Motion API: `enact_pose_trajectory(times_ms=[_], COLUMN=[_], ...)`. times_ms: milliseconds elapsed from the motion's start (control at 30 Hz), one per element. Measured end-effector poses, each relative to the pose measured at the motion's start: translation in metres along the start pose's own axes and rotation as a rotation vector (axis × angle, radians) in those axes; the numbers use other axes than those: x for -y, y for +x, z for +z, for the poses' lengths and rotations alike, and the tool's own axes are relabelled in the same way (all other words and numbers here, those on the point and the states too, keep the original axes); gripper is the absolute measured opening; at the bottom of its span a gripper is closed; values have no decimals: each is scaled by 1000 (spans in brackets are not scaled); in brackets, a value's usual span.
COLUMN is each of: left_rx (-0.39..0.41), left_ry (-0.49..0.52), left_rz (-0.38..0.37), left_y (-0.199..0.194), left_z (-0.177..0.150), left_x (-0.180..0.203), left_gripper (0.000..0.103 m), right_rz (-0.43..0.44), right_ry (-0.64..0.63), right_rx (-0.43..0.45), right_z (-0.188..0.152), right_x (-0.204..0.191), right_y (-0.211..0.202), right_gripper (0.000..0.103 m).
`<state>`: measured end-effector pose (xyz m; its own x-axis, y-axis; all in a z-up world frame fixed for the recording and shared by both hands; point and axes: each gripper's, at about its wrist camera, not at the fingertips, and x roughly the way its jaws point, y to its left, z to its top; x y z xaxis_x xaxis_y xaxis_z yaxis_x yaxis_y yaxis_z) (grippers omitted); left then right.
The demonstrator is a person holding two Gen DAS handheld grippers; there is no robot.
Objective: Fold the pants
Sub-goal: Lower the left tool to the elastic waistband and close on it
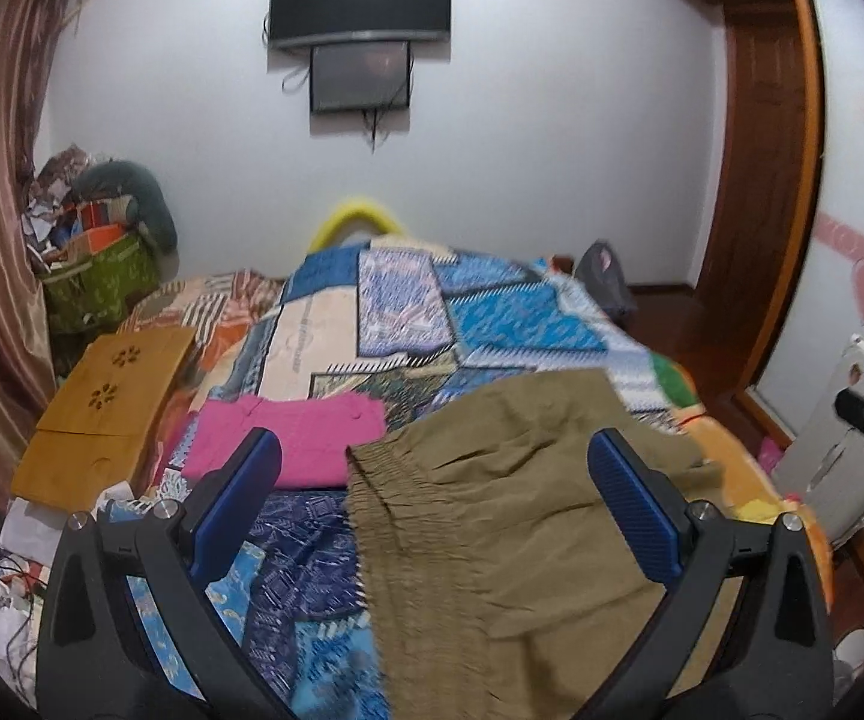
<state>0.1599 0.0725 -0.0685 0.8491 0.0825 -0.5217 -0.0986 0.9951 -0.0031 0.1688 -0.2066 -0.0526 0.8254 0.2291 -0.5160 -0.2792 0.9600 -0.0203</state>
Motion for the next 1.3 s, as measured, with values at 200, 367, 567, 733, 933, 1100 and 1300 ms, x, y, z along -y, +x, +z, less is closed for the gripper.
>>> enact_pose_trajectory(times_ms=[200,367,567,733,933,1100,1300], left_rx=[-98,-193,-327,-412,-498,-519,-527], left_ry=[50,41,37,38,49,-9,-51], left_rz=[76,92,80,64,-16,-78,-163], left_y=[76,141,208,251,285,301,308], left_z=[1,-9,-27,-42,-58,-61,-57], left_x=[-20,-42,-60,-69,-71,-75,-71], left_gripper=[103,103,85,81,81,81,50], right_rz=[9,23,90,129,196,254,311], right_ry=[-16,-50,-32,-30,-70,-69,-54], right_rx=[-82,-149,-227,-306,-413,-513,-494], right_z=[5,8,14,16,18,11,15], right_x=[16,20,34,43,40,34,32], right_y=[58,110,173,220,280,318,318], right_gripper=[102,102,101,100,90,70,40])
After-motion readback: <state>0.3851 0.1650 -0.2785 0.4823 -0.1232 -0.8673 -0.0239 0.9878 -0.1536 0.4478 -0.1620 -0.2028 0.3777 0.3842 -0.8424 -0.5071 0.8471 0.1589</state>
